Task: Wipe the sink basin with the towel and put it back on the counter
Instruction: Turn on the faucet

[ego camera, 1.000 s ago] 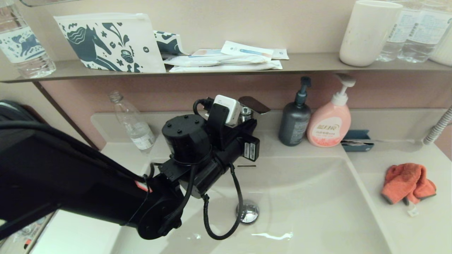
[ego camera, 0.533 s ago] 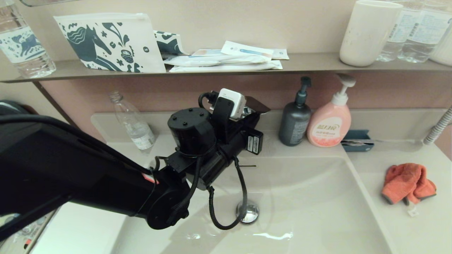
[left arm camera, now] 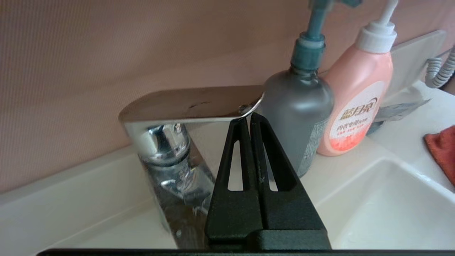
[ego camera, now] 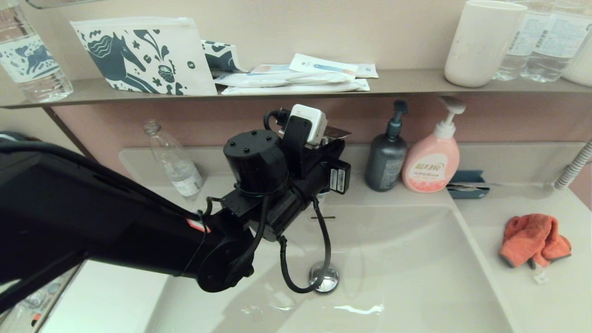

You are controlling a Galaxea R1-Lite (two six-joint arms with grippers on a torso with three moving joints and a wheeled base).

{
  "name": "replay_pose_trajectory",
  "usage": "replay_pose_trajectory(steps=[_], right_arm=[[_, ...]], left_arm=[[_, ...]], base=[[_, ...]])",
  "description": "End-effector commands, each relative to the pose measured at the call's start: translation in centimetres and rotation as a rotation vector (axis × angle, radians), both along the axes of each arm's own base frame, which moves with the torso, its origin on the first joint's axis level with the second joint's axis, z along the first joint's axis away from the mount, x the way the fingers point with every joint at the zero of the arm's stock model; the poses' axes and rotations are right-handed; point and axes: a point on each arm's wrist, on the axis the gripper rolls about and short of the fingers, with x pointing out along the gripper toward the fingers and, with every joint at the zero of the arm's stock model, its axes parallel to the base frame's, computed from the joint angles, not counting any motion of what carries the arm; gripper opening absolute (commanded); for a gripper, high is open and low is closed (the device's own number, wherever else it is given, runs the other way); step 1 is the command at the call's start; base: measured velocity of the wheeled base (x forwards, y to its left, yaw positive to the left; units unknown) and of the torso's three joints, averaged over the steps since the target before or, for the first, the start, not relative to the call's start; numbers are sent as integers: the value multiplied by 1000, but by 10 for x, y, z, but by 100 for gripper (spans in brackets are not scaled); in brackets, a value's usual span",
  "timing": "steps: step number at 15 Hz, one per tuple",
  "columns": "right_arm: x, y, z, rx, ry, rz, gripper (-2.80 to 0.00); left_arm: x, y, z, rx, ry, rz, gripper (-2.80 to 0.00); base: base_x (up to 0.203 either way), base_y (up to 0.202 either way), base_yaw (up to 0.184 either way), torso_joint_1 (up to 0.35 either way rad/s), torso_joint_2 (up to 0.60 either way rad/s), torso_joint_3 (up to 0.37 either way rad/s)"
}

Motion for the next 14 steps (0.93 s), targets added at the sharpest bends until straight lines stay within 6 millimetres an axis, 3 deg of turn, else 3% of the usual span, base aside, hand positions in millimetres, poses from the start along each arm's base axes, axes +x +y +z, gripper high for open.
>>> replay_pose_trajectory(steps=[1, 7, 11, 14], right_arm=[[0, 0, 0, 0, -1, 0, -280], [0, 0, 0, 0, -1, 0, -280], [0, 0, 0, 0, -1, 0, -280], [0, 0, 0, 0, -1, 0, -280]], left_arm=[[0, 0, 12, -27, -27, 2, -280], [-2, 6, 16, -26, -20, 31, -280], [-16, 22, 13, 0, 3, 33, -280], [-13, 31, 24, -19, -19, 54, -280]], base=[[0, 0, 0, 0, 0, 0], [0, 0, 0, 0, 0, 0], [0, 0, 0, 0, 0, 0], [0, 0, 0, 0, 0, 0]])
